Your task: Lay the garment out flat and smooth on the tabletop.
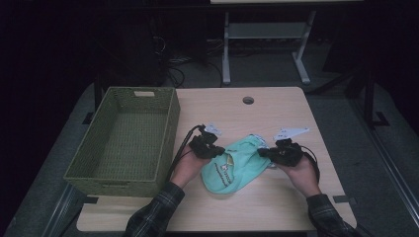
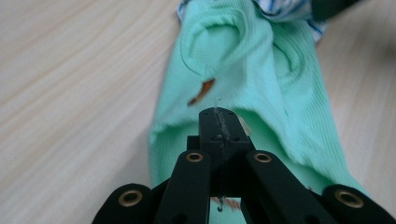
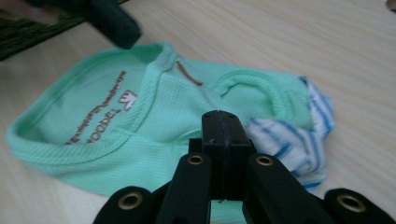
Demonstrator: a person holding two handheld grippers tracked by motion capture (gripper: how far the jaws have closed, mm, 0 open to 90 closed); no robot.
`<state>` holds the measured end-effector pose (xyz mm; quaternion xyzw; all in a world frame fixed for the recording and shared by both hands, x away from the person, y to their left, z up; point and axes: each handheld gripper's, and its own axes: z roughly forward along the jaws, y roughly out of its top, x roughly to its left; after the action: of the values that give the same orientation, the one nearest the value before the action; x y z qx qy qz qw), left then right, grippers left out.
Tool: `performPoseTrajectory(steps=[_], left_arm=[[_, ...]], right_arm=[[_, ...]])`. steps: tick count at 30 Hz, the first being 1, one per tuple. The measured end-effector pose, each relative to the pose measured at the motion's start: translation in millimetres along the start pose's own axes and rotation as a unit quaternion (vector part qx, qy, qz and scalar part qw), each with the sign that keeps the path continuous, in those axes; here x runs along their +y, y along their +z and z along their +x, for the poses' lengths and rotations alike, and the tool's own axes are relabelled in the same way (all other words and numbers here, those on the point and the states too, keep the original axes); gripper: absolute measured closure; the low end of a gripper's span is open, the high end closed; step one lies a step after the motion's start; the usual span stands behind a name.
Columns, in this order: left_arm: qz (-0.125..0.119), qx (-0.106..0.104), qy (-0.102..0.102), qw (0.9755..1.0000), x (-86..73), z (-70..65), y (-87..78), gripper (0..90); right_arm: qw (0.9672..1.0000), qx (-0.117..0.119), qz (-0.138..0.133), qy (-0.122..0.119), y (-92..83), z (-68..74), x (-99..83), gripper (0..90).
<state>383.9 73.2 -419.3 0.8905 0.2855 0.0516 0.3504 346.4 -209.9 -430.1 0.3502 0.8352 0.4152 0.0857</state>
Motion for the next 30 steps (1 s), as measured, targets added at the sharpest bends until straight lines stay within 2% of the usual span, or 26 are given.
performPoseTrajectory(steps=[7,11,15,23,30], left_arm=[[0.001,0.007,0.006,1.0,10.2,11.5,10.8,89.7],[-0.005,0.009,-0.001,0.9999,13.6,14.3,16.0,89.6],[-0.006,0.005,-0.007,0.9999,17.6,18.3,26.1,89.6],[0.02,0.0,-0.006,0.9998,19.6,22.0,49.8,89.6],[0.041,0.009,-0.001,0.9991,15.1,25.9,56.3,89.6]], right_arm=[[1.0,0.005,0.006,-0.006,1.5,15.6,-12.9,89.9],[0.9998,0.02,0.004,-0.005,3.7,26.0,-20.6,89.9],[0.9993,0.03,0.017,-0.011,7.1,38.1,-25.6,89.9],[0.9981,0.044,0.039,-0.02,20.6,48.4,-31.8,89.9],[0.9971,0.045,0.054,-0.028,31.1,49.3,-34.6,89.9]])
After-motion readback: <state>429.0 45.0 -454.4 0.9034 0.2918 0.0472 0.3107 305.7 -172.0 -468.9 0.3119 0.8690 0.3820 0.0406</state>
